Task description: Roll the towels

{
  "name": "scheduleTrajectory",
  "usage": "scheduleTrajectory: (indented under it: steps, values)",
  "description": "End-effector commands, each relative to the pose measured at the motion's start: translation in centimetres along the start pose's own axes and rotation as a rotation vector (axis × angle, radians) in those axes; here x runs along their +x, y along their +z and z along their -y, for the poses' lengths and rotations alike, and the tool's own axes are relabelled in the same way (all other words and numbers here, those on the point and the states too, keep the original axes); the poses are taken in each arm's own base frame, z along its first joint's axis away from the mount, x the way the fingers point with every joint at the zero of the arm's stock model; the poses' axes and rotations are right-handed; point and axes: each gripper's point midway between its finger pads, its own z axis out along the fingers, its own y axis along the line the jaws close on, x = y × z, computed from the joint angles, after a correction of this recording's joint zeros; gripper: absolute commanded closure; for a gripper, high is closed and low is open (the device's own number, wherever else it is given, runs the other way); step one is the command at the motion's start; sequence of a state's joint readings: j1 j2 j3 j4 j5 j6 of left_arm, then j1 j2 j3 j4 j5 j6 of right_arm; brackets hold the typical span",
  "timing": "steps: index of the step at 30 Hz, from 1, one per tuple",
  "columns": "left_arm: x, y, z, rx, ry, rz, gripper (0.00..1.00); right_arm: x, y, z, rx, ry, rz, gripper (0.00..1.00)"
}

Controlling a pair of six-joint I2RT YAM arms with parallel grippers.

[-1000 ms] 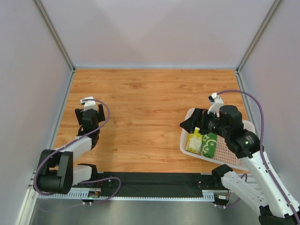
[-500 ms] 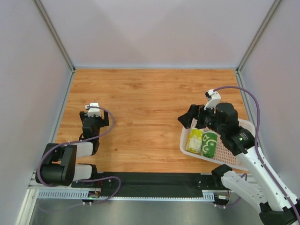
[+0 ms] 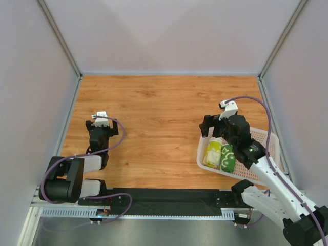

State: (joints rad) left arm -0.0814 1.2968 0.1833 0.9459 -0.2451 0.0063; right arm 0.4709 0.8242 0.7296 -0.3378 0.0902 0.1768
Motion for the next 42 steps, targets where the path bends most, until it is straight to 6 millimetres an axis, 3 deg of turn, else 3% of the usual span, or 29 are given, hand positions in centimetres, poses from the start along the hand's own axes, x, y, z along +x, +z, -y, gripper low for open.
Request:
scheduleTrajectory:
  steps: [1, 2, 5, 6, 9, 10, 16, 22, 31, 42]
  values:
    - [-1.9, 0.3, 0.0, 0.003, -0.020, 0.072, 0.00, -2.1, 1.6, 2.6, 0.113, -0.042, 0.133, 0.00]
    - [-1.9, 0.3, 0.0, 0.003, -0.020, 0.072, 0.00, -2.4, 1.9, 3.2, 0.127, -0.031, 0.152, 0.00]
    - [-1.9, 0.3, 0.0, 0.003, -0.020, 0.072, 0.00, -0.8, 3.6, 6.9, 0.214, 0.028, 0.108, 0.00]
    - [-1.8, 0.2, -0.1, 0.002, -0.018, 0.071, 0.00, 0.6, 4.4, 8.9, 0.258, 0.078, 0.069, 0.00]
    - [-1.9, 0.2, 0.0, 0.003, -0.020, 0.072, 0.00, 1.6, 5.3, 11.5, 0.320, 0.128, 0.068, 0.00]
    - [-1.8, 0.2, 0.0, 0.003, -0.019, 0.071, 0.00, 3.1, 5.5, 12.7, 0.358, 0.133, 0.042, 0.00]
    - [-1.9, 0.3, 0.0, 0.003, -0.020, 0.074, 0.00, 3.8, 6.3, 15.5, 0.450, 0.096, 0.080, 0.00]
    - [-1.8, 0.2, 0.0, 0.003, -0.019, 0.071, 0.00, 4.4, 6.6, 16.5, 0.434, 0.115, 0.221, 0.00]
    - [-1.8, 0.3, 0.0, 0.003, -0.018, 0.071, 0.00, 5.2, 7.6, 15.8, 0.370, 0.087, 0.171, 0.00]
    - [-1.8, 0.3, 0.0, 0.006, -0.019, 0.069, 0.00, 4.2, 5.1, 15.7, 0.391, 0.050, 0.286, 0.00]
